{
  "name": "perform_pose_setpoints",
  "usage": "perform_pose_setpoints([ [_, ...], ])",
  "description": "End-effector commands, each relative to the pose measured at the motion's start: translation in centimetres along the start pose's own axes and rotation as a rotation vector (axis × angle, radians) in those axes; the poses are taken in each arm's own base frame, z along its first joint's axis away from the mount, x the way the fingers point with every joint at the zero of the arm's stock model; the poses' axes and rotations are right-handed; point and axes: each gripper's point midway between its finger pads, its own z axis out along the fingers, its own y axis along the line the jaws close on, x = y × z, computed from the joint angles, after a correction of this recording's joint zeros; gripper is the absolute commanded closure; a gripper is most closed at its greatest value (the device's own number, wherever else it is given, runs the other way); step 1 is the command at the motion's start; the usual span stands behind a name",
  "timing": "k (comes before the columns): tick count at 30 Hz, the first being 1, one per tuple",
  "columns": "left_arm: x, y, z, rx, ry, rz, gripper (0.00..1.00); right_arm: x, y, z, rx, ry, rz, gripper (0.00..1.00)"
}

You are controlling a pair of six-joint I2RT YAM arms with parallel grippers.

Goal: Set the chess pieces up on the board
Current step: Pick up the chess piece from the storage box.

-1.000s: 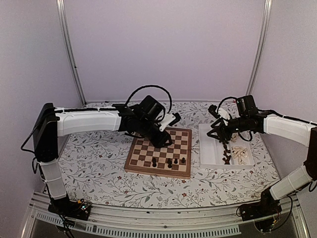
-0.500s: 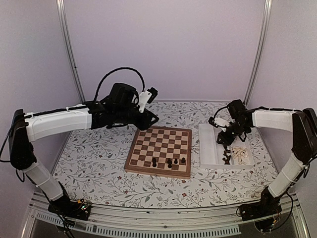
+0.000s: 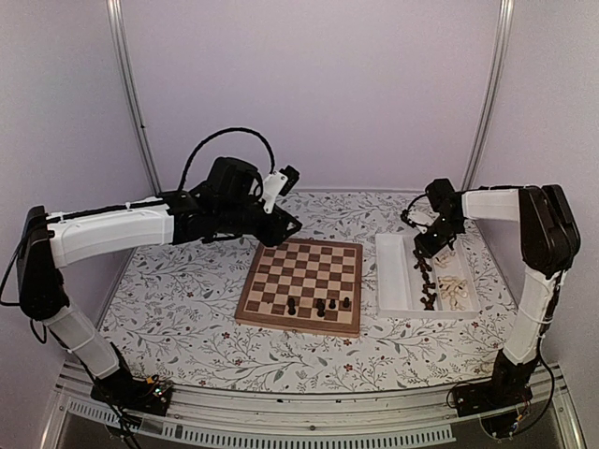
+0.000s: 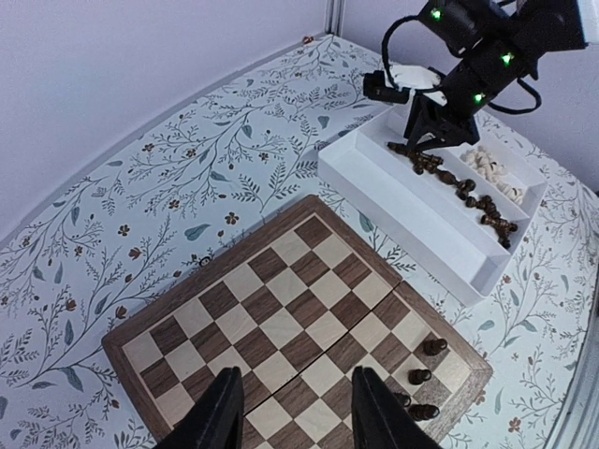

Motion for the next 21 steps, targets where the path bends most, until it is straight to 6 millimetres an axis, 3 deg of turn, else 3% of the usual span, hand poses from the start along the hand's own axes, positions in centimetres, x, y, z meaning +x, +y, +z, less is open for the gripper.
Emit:
perform_pose_setpoints([
  [1,-1.0,-0.1,-0.9,0.004,-0.036,0.001,0.58,1.3,-0.2,1.0,-0.008,0.070,0.031,0.76],
  [12,-0.9,-0.2,-0.9,0.010,-0.032,0.002,0.57,4.1,2.0,2.9,-0.115,0.177,0.056,0.73],
  [16,-0.9,-0.3,-0.9,0.014,-0.032,0.001,0.57,4.5,2.6,2.4,-0.139,0.182,0.063,0.71],
  [21,-0.8,-0.4,-0.7,0.020,-0.027,0.000,0.57,4.0,2.8,0.9,-0.146,0.139,0.062,0.80],
])
